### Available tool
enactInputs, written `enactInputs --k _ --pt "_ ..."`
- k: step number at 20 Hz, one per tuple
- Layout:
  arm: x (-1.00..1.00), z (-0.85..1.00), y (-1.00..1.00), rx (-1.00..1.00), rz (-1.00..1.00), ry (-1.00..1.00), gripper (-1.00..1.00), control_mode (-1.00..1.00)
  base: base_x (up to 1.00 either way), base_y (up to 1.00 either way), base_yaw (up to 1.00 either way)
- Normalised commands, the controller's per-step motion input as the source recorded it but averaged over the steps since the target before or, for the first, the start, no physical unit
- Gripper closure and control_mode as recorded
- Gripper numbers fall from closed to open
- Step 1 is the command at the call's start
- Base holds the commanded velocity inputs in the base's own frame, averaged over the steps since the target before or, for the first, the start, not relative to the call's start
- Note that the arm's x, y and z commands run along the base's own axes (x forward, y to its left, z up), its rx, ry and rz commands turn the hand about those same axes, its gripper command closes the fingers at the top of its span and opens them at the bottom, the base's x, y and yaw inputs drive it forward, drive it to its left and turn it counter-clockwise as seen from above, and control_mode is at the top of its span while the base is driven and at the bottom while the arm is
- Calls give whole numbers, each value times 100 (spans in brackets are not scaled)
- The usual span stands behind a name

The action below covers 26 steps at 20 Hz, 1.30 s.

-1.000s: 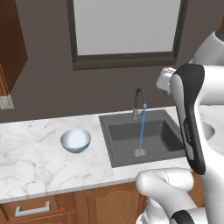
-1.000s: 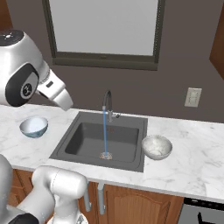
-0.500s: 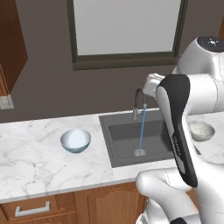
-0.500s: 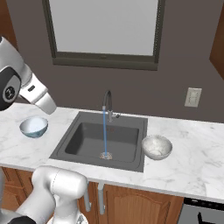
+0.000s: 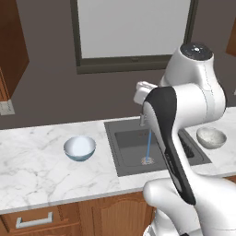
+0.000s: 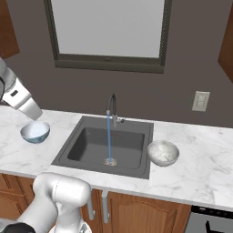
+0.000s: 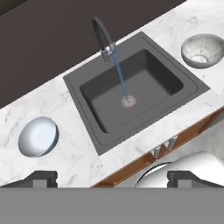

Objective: Rinse each bowl for a few seconds and place them down in the sink or on the counter.

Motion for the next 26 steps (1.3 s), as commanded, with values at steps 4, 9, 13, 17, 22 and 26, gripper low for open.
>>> enactInputs --k 4,9,13,17,22,26 --pt "1 -7 37 -1 -3 0 -100 -100 0 0 0" --pt "6 -8 9 0 -2 0 -100 -100 0 0 0" --pt "9 -16 8 1 -7 0 -100 -100 0 0 0" --pt "17 -16 9 3 -6 0 -100 -100 0 0 0" --pt "26 -17 13 4 -2 1 -100 -100 0 0 0" --pt "25 -18 12 7 0 1 -100 -100 0 0 0"
